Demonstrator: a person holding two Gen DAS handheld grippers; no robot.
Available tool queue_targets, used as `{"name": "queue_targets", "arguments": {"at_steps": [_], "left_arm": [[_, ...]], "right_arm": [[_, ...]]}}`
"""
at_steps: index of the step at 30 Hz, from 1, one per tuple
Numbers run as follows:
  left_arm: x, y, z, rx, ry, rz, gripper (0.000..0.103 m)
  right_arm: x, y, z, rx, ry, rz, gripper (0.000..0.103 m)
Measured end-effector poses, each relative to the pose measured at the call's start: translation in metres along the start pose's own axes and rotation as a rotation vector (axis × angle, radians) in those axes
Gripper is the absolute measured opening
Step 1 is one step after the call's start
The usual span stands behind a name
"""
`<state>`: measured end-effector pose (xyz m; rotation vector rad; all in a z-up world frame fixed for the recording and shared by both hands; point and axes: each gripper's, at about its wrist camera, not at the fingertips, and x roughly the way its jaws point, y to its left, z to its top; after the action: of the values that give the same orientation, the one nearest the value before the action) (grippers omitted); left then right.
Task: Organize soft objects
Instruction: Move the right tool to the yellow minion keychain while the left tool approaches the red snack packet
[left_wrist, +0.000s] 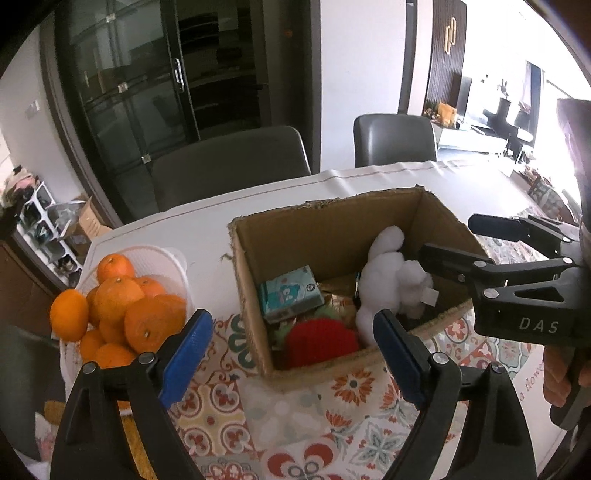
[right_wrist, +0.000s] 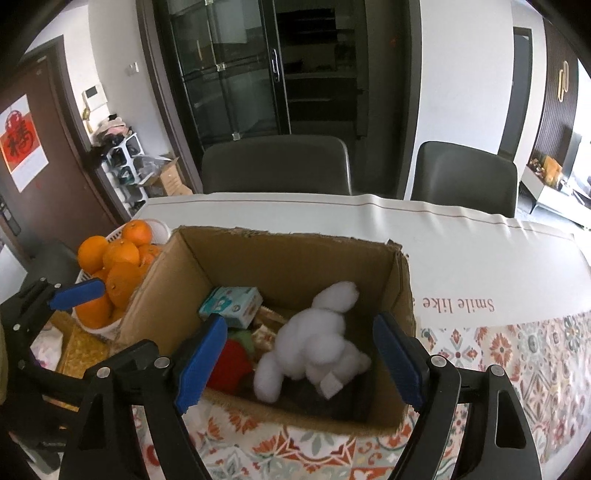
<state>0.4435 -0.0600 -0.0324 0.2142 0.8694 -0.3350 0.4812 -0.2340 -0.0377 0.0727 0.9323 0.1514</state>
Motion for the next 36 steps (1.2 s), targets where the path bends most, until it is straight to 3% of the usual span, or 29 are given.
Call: {"name": "queue_targets", "arguments": {"at_steps": [22, 36], "left_arm": [[-0.107, 0.017, -0.082, -0.067, -0.054, 0.143, 0.089], [-0.124, 0.029, -0.148, -0.179, -0.033, 0.159, 0.090]], "right_arm": [[-0.083, 0.056, -0.068, -0.031, -0.045, -0.055, 0.083], [-0.101, 0.092, -0.118, -0.069, -0.052, -0.056, 0.083]]}}
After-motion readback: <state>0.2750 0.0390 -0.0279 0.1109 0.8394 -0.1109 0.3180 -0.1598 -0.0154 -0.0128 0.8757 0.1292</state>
